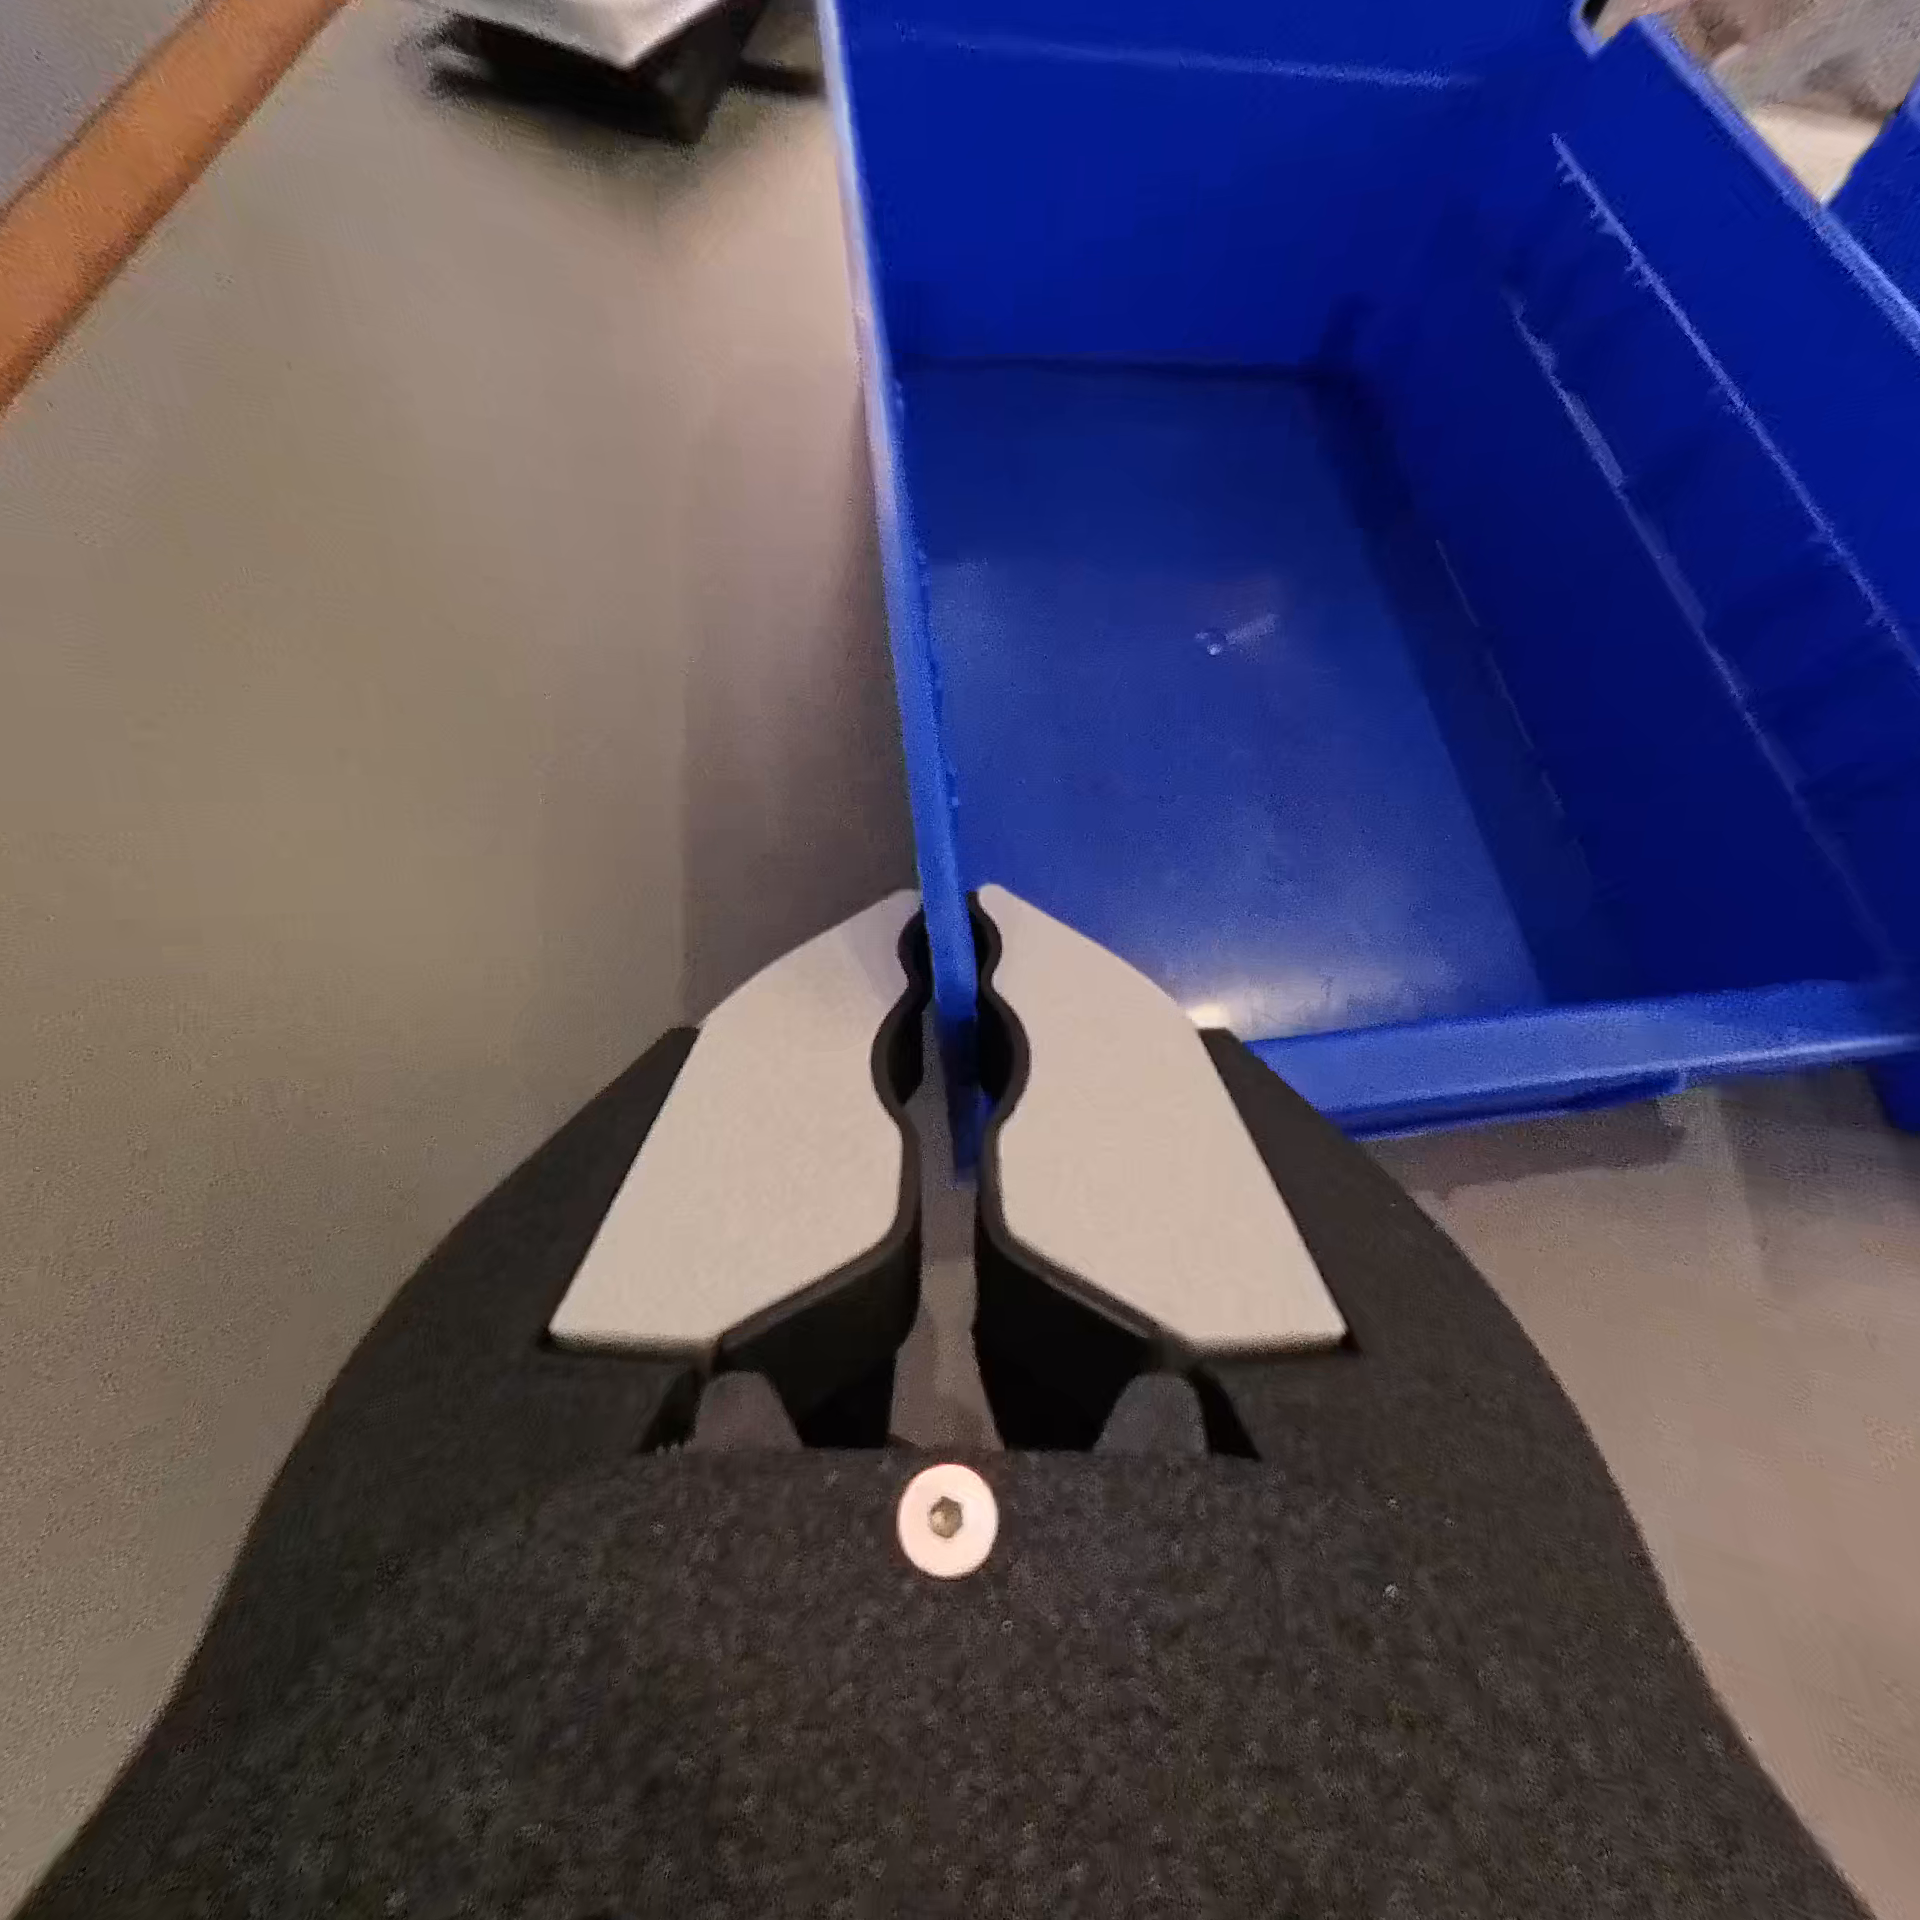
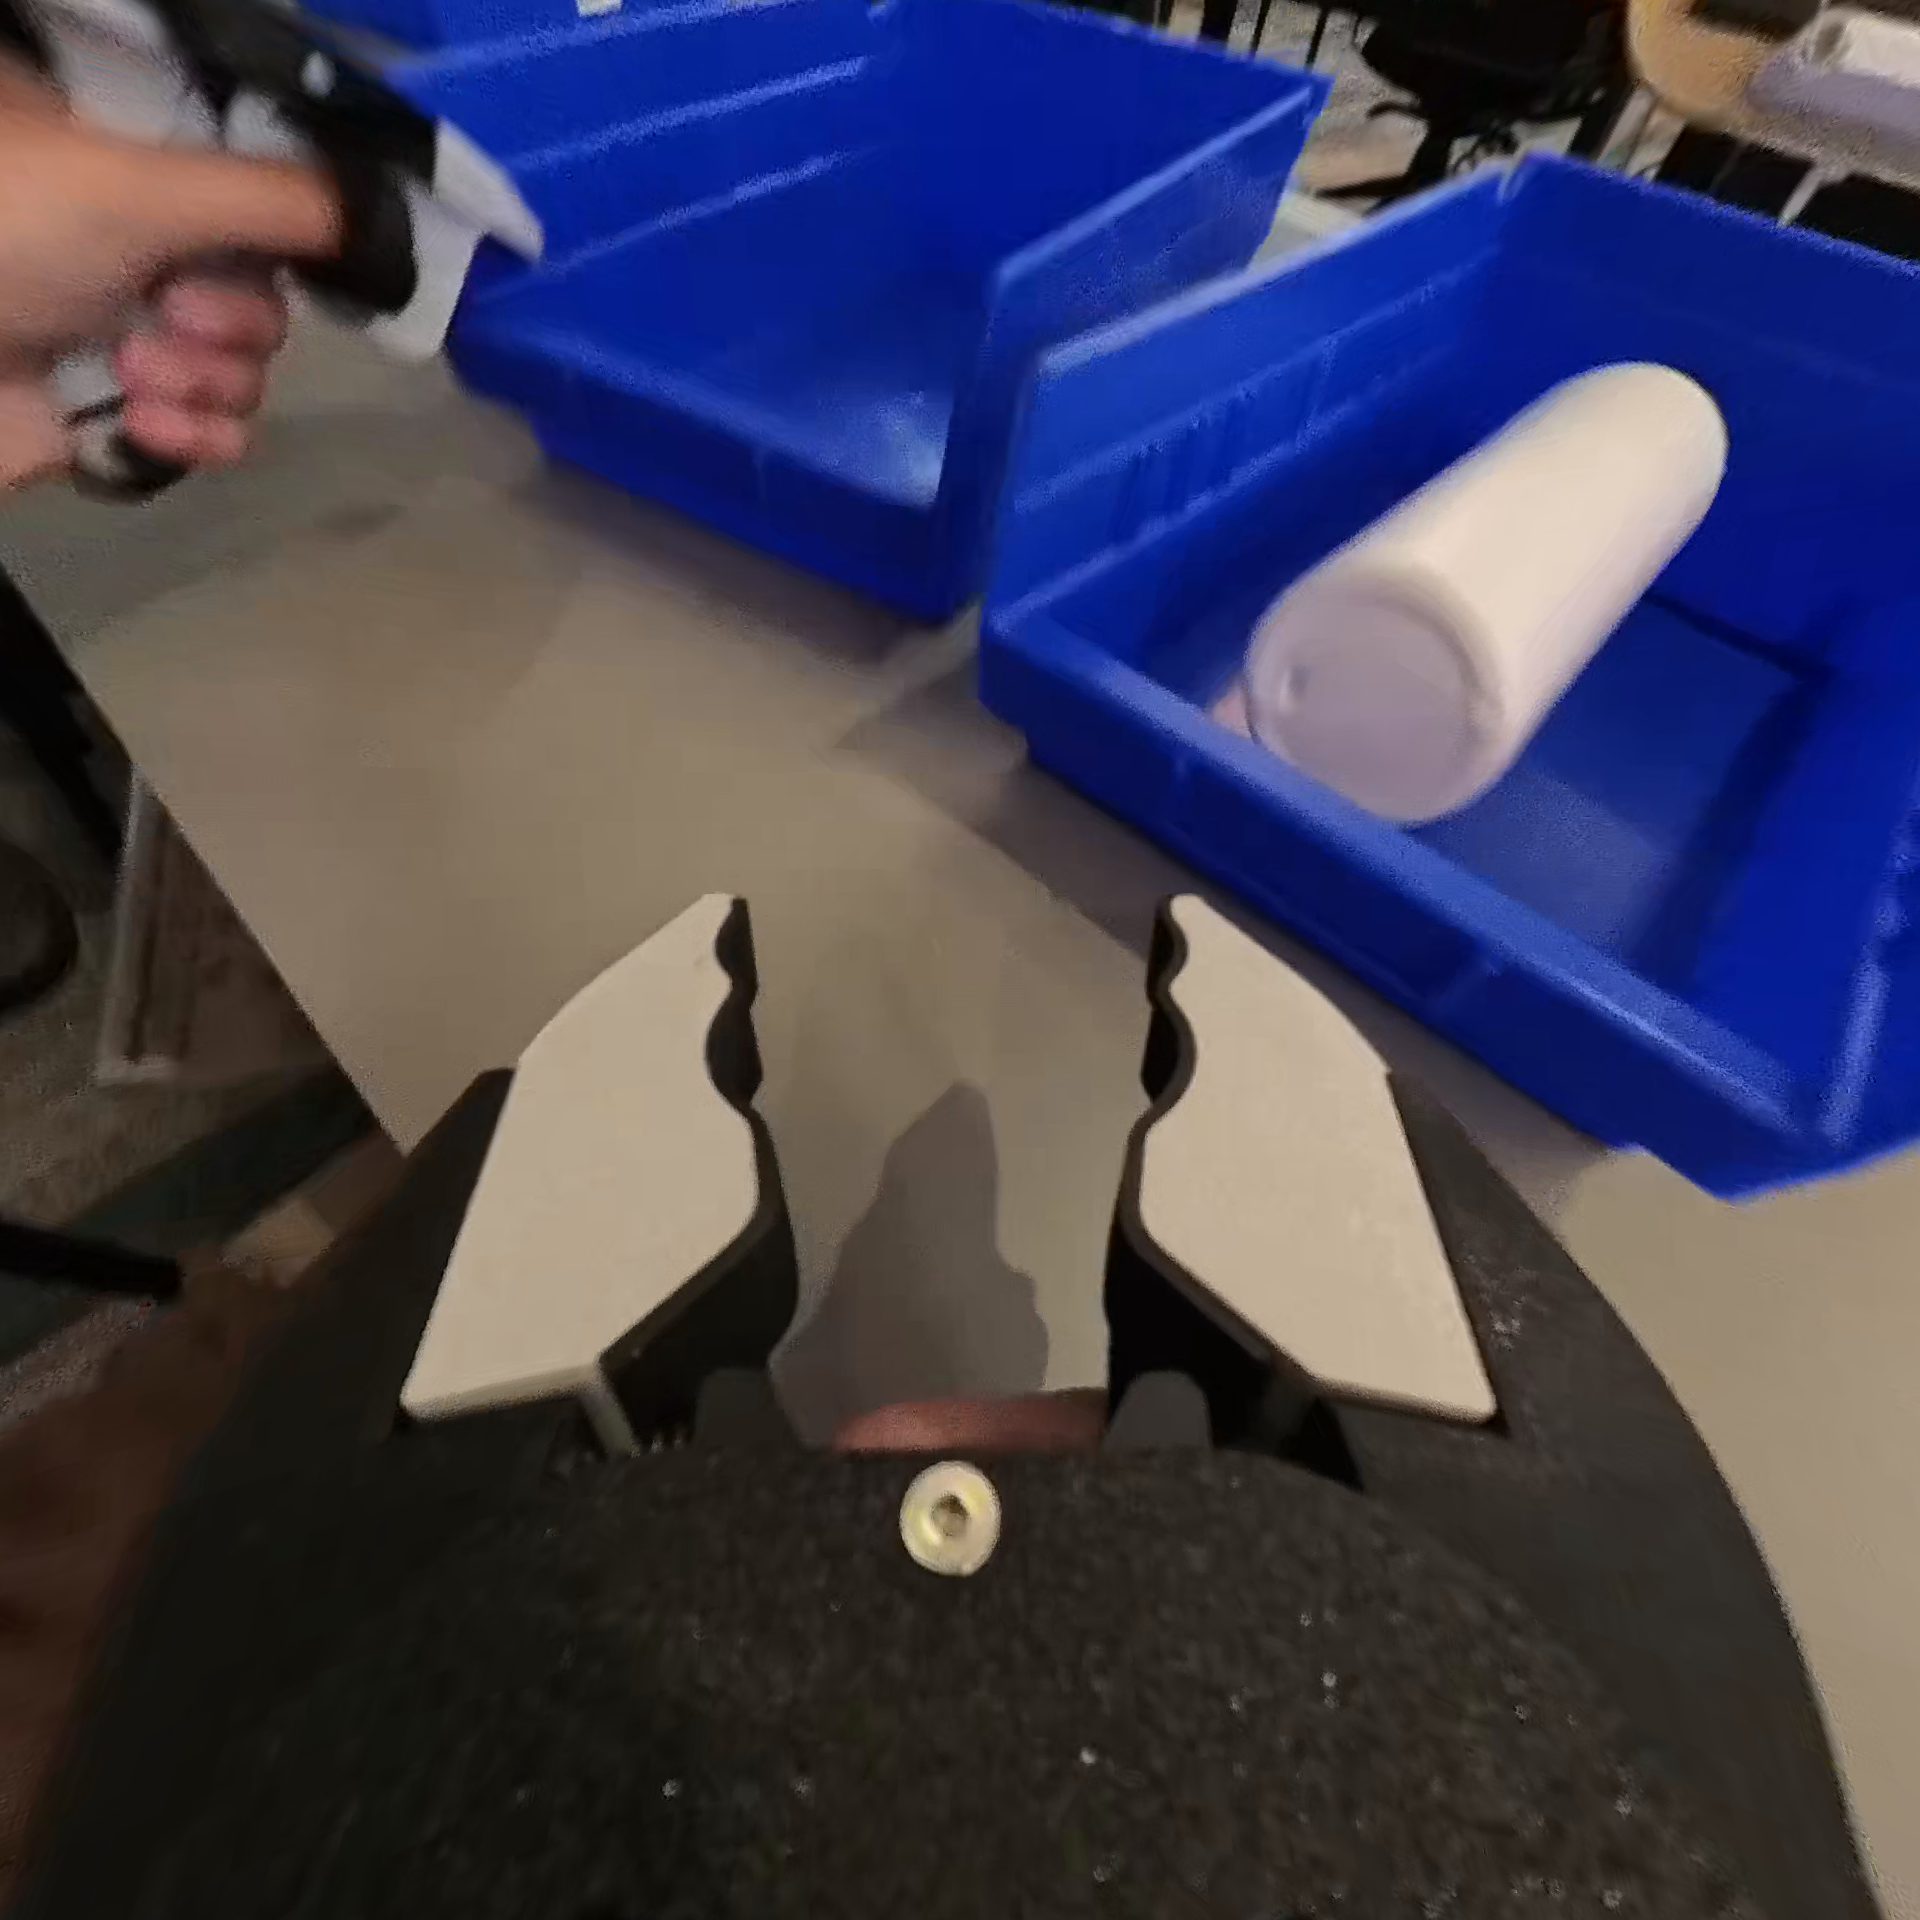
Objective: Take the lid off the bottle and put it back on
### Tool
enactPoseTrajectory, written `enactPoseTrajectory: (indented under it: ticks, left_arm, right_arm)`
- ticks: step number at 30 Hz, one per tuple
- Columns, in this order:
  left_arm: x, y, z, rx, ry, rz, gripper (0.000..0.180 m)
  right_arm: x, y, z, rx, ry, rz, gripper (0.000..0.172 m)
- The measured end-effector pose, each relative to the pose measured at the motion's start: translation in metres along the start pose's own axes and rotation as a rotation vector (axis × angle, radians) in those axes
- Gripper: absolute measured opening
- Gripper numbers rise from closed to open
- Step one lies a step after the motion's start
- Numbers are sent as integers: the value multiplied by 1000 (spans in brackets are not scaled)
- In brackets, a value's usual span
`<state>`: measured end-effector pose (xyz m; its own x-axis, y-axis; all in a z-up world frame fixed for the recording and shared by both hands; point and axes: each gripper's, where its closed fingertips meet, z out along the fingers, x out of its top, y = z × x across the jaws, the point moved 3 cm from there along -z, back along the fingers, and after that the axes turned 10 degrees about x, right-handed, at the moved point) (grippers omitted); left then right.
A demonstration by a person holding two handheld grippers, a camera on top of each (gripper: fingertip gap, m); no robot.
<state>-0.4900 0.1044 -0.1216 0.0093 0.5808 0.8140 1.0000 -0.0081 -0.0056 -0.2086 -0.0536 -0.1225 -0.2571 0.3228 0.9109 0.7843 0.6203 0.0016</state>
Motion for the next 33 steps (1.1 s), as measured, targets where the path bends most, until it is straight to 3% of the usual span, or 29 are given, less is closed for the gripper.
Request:
enactPoseTrajectory:
  ticks: [5, 7, 8, 9, 11, 15, 19, 23, 26, 28, 31, 33]
  left_arm:
    - [-48, -7, -68, 22, 13, -48, 4]
    - [-64, -11, -89, 24, 26, -65, 4]
    - [-71, -12, -99, 21, 33, -69, 4]
    - [-76, -12, -106, 14, 42, -73, 5]
    - [-85, -15, -119, 48, 56, -73, 6]
    - [-93, -10, -140, 83, 114, -55, 4]
    - [-64, 16, -172, 105, 295, 10, 5]
    - [-4, 70, -195, 30, 426, 49, 5]
    - [38, 134, -203, -72, 443, 35, 6]
    - [60, 188, -204, -133, 464, 106, 6]
    - [71, 275, -198, -282, 428, 186, 8]
    - [74, 329, -191, -345, 396, 219, 9]
  right_arm:
    - [40, -29, 51, -73, 50, 29, 76]
    - [46, -31, 67, -154, 36, 33, 72]
    - [47, -30, 73, -204, 23, 46, 61]
    - [46, -37, 80, -164, -1, 58, 66]
    - [44, -53, 83, -85, -44, 141, 14]
    - [54, -58, 65, -125, -40, 96, 5]
    - [93, -46, 27, -159, 103, 16, 5]
    - [133, -6, -29, -258, 267, -2, 4]
    - [154, 43, -79, -429, 287, -43, 4]
    - [166, 81, -121, -528, 266, -38, 4]
    - [169, 140, -185, -623, 277, 10, 3]
    - [151, 182, -216, -680, 223, 58, 3]
